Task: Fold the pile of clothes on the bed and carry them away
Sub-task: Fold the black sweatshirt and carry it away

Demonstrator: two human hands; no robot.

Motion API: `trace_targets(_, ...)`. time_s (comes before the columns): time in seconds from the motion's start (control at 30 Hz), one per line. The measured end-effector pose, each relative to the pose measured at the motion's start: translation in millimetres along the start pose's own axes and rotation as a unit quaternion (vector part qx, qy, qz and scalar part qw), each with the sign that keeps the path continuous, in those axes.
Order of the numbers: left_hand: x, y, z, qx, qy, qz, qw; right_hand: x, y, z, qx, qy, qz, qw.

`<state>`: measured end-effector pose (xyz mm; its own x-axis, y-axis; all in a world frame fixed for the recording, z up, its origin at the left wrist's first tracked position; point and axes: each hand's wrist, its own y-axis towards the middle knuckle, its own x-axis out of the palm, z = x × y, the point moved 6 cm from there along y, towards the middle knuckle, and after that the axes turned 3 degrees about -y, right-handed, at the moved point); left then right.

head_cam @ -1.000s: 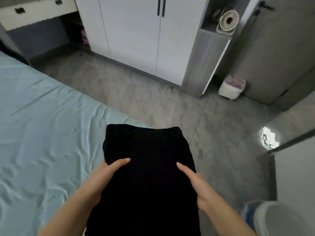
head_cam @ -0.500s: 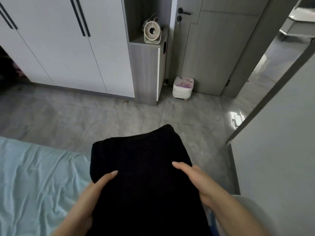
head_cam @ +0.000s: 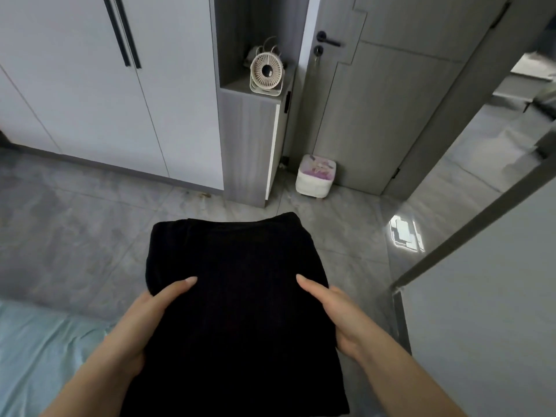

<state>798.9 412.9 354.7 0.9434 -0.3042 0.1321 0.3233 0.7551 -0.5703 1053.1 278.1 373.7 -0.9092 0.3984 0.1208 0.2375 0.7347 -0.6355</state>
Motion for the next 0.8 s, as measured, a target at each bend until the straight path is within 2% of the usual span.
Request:
trace_targets(0.27,-24.6,83.7,96.2,-0.009,-0.032,-0.03,0.999,50.4,100.2,-88.6,0.007,0.008,-0.018,1.0)
trace_targets(0.63,-50.5,194.2,180.2,-0.001,-0.084,0.067,0.994,98.2,262.0,-204.0,0.006,-0.086,-0.096,0.992)
trace_targets(0.8,-52.7,241.5,213.0,0.012,-0.138,0.135,0.981,125.3,346.7,-272.5,0.012,-0.134,-0.18,0.974)
